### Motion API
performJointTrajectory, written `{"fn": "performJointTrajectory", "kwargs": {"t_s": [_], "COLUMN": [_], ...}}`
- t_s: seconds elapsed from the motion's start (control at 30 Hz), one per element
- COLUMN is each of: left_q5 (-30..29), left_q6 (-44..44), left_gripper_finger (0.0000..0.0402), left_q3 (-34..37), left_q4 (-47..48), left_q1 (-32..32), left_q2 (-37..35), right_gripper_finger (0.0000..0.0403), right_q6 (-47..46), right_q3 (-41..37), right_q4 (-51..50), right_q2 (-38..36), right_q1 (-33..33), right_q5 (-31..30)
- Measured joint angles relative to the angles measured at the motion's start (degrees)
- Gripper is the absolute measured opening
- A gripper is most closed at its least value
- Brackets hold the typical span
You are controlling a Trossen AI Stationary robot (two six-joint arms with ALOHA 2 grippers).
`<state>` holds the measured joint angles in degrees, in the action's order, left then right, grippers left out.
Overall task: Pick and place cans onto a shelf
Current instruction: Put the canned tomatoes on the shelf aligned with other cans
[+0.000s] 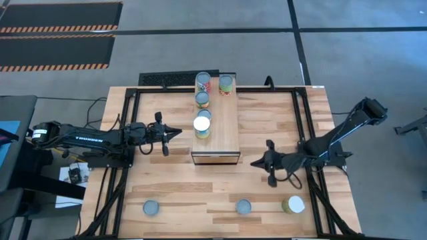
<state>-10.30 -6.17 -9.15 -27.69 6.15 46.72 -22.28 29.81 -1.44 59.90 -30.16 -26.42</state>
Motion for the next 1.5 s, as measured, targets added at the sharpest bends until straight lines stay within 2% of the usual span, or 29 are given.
{"fn": "performJointTrajectory", "kwargs": {"t_s": [0.3,0.47,0.77,1.13,1.5], "left_q5": [0.2,3.1,3.0,3.0,3.0], "left_q6": [-0.2,0.8,0.7,0.7,0.4], "left_gripper_finger": [0.0012,0.0012,0.0012,0.0012,0.0012], "left_q3": [0.0,0.0,0.0,0.0,0.0], "left_q4": [0.0,1.0,1.1,1.4,1.4], "left_q1": [0.0,0.0,0.0,0.0,0.0], "left_q2": [0.0,0.0,0.0,0.0,0.0], "right_gripper_finger": [0.0005,0.0005,0.0012,0.0085,0.0161], "right_q6": [-3.9,-4.3,-2.5,-3.7,-4.7], "right_q3": [8.5,13.4,19.4,26.1,36.0], "right_q4": [-6.6,-10.8,-11.7,-12.7,-25.0], "right_q2": [9.6,14.6,21.9,31.6,39.5], "right_q1": [-4.0,-5.7,-8.0,-10.4,-12.0], "right_q5": [2.6,3.7,7.7,14.0,14.7]}}
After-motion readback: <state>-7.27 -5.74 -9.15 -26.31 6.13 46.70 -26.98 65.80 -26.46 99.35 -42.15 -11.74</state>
